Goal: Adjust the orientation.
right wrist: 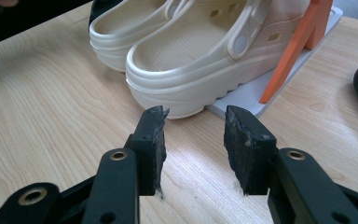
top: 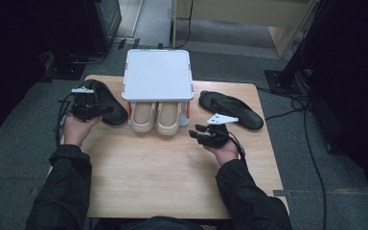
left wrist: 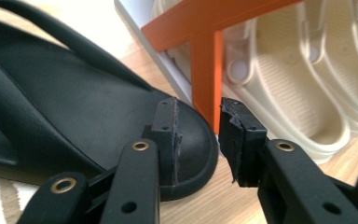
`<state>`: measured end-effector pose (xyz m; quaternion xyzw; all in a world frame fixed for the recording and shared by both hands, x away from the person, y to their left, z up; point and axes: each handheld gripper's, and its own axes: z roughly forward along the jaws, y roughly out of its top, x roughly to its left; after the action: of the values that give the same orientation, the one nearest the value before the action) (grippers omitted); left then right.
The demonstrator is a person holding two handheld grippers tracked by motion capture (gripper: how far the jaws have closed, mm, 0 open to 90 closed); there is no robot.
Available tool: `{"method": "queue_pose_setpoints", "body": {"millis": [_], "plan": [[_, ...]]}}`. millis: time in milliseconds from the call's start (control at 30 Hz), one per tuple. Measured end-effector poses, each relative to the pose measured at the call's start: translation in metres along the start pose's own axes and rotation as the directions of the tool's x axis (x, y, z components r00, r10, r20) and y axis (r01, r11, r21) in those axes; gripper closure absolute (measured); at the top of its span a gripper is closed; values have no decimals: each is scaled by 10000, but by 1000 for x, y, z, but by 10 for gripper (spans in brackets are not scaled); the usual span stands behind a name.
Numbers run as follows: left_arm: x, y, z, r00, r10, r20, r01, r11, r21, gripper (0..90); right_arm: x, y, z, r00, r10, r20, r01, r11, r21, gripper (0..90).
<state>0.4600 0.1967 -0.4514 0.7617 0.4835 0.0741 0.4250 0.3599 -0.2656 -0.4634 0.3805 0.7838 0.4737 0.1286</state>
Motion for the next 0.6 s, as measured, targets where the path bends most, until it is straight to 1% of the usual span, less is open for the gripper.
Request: {"method": "queue_pose_setpoints", "body": {"millis": [100, 200, 267, 300, 400, 433, 533, 567, 600], "plan": [[3, -4, 8, 10000, 34, -7, -34, 10000, 54, 715, 0, 0, 0, 10000, -22, 21, 22, 10000, 7, 589], [7, -7, 15, 9998, -140, 117, 140, 9999, -6, 733, 0, 0, 1, 10000, -36, 46, 36, 10000, 10, 590], [8, -9, 17, 9999, -145, 55, 145, 9999, 33, 743, 0, 0, 1, 10000, -22, 35, 22, 10000, -5, 590], [9, -12, 21, 10000, -53, -27, 53, 9998, 216, 743, -1, 0, 1, 10000, -22, 66, 22, 10000, -22, 591], [10, -16, 24, 9999, 16, -111, -12, 9995, 326, 748, -1, 0, 0, 10000, -11, 64, 11, 10000, -23, 592], [12, -20, 28, 9999, -9, -116, 16, 9981, 616, 749, -1, 0, 0, 9999, -44, 93, 44, 10000, -25, 592], [13, -24, 31, 9998, 104, -156, -93, 9975, 699, 754, -1, 1, 0, 9999, -94, 123, 94, 10000, -8, 592], [15, -25, 31, 9999, -124, -9, 124, 9985, 538, 755, -1, 1, 0, 9998, -119, 134, 119, 9999, 8, 592], [15, -26, 31, 9999, -158, 8, 157, 9985, 524, 757, -1, 0, 0, 9998, -118, 141, 118, 9999, 18, 592]]}}
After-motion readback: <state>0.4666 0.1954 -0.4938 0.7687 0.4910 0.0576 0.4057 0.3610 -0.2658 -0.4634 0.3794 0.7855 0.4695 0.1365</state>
